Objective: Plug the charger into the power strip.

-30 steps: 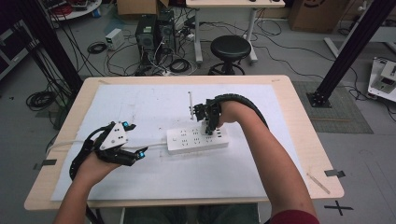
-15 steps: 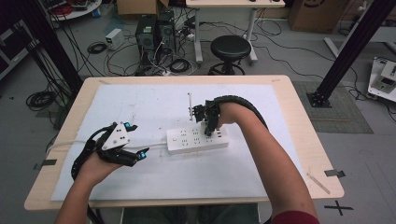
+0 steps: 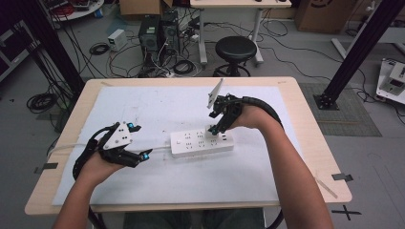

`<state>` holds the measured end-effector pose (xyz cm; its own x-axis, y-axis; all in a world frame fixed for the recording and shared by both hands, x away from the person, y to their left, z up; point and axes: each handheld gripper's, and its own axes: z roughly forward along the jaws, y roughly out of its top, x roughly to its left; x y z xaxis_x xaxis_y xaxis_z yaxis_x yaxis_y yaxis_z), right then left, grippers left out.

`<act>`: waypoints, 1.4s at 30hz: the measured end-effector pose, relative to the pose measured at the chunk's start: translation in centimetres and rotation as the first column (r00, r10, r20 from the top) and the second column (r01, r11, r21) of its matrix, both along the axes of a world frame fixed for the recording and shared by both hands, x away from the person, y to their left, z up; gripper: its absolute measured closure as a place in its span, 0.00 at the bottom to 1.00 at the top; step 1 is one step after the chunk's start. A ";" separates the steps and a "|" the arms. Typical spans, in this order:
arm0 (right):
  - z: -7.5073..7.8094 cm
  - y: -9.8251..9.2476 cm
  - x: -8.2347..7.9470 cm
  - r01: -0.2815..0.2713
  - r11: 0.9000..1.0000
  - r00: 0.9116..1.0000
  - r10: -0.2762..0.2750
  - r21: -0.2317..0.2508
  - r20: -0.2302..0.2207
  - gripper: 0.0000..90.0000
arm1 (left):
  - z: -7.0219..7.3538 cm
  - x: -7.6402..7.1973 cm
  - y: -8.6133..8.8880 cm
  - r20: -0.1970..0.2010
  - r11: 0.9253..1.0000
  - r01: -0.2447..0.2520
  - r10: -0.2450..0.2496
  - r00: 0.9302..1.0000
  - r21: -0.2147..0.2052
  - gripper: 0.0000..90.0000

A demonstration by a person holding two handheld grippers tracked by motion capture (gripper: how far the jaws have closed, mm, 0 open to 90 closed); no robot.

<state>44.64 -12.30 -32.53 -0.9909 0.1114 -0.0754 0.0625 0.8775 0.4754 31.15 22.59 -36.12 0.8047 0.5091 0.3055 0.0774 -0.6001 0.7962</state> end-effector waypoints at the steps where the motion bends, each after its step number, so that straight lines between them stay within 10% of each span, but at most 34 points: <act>1: 0.2 -0.3 -0.3 0.008 0.999 1.000 -0.008 0.042 0.003 0.35 | 0.1 0.0 0.1 0.003 1.000 0.002 -0.002 1.000 0.001 0.19; 9: 0.8 -3.0 -2.7 0.120 0.954 0.993 -0.118 0.275 -0.023 0.23 | 0.4 0.4 0.7 0.011 0.998 0.024 -0.023 1.000 -0.050 0.19; 27: -2.2 -9.2 -7.2 0.318 0.846 0.943 -0.329 0.429 -0.050 0.22 | -0.6 0.9 1.1 -0.029 0.993 0.035 -0.038 0.999 -0.116 0.19; 42: -2.8 -9.4 -7.3 0.324 0.841 0.942 -0.331 0.433 -0.062 0.22 | -0.6 0.8 1.3 -0.033 0.993 0.018 -0.022 0.999 -0.120 0.19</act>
<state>37.30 -21.66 -35.36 -0.8902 0.4537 0.0419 0.2998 0.5140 0.8037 31.93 23.88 -36.71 0.8241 0.5238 0.2157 0.0942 -0.5023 0.8596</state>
